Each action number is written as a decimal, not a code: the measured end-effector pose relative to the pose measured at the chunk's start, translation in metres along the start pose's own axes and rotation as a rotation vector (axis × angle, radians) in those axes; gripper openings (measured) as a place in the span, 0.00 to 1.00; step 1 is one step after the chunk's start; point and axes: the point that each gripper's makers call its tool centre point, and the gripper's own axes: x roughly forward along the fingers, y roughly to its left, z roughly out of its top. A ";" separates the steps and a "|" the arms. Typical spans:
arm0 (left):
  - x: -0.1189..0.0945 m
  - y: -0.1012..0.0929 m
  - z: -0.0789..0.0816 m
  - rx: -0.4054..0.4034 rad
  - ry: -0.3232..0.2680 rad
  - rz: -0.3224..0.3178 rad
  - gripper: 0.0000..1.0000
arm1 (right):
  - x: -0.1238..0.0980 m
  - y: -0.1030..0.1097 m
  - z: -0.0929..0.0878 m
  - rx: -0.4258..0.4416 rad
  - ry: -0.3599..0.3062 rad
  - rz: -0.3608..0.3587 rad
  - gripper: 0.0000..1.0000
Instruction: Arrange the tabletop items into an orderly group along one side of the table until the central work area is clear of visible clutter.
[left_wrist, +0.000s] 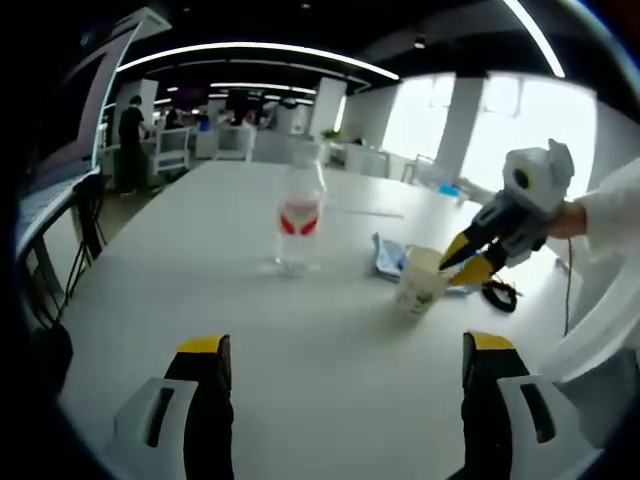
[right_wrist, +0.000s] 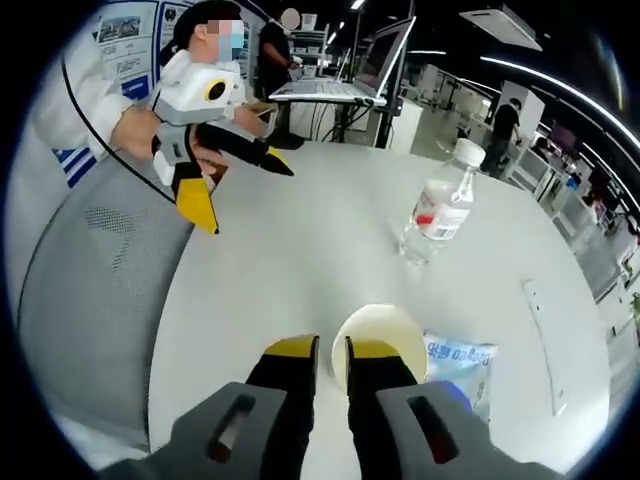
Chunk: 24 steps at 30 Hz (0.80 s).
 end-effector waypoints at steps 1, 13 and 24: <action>0.000 0.000 0.000 -0.002 -0.002 0.002 0.92 | 0.001 0.000 -0.001 0.003 0.008 0.004 0.07; -0.003 0.001 -0.005 -0.018 -0.005 0.008 0.92 | 0.011 -0.001 -0.015 -0.012 0.086 0.019 0.00; -0.003 0.002 -0.009 -0.033 -0.008 0.010 0.91 | 0.006 -0.011 -0.006 -0.012 0.066 -0.017 0.00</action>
